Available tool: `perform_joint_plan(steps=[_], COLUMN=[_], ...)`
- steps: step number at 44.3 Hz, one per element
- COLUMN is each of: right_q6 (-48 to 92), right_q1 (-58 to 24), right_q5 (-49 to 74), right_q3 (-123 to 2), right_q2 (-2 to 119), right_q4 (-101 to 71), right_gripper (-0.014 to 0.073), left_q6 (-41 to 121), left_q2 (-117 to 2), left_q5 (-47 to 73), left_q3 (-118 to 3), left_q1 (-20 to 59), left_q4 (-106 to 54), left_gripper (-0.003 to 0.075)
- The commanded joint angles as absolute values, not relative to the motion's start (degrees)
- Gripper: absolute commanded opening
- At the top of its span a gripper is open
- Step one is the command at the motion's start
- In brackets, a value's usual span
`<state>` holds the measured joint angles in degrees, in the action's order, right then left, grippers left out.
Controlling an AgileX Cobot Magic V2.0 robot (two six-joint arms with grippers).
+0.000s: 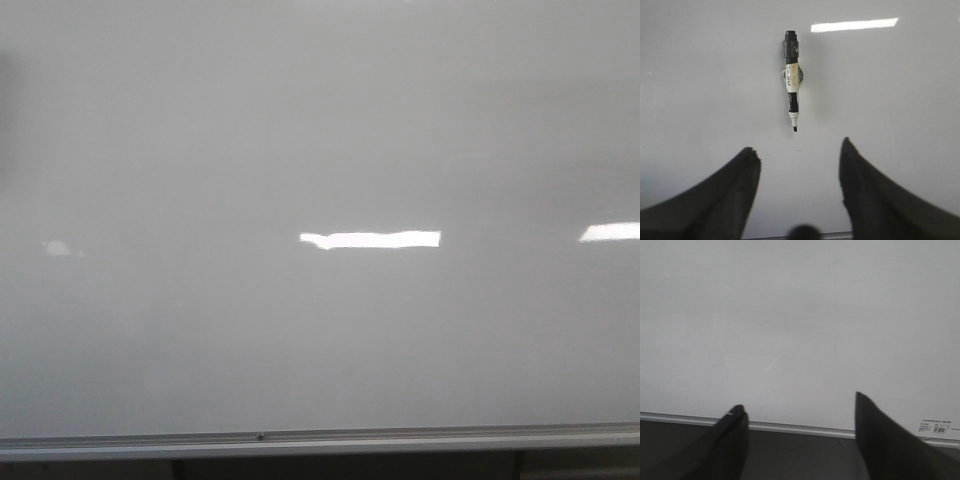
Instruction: Write number 1 on whiteboard
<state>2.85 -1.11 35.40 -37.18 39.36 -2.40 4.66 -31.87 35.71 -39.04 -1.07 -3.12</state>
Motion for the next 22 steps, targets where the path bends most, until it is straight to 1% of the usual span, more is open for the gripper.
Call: perform_joint_plan(steps=[1, 3, 11, 22], right_q6=[3.3, 3.3, 3.3, 3.3], right_q1=[-1.2, -1.2, -1.2, -1.2], right_q5=[32.1, 32.0, 30.7, 30.7], right_q3=[-38.6, -38.6, -38.6, -38.6], right_q2=[39.7, 39.7, 39.7, 39.7], right_q4=[-1.7, -1.7, -1.7, -1.7], right_gripper=[0.0615, 0.0614, 0.0614, 0.0614], left_q6=[4.7, 4.7, 4.7, 4.2], left_q2=[-33.5, -34.3, -40.6, -53.5], left_q5=[31.5, 31.4, 31.3, 30.8], left_q3=[-40.6, -40.7, -42.2, -46.4], left_q1=[-1.3, -1.3, -1.3, -2.1], left_q4=[-3.1, -3.1, -3.1, -3.5], left_gripper=[0.0541, 0.0551, 0.0549, 0.0549])
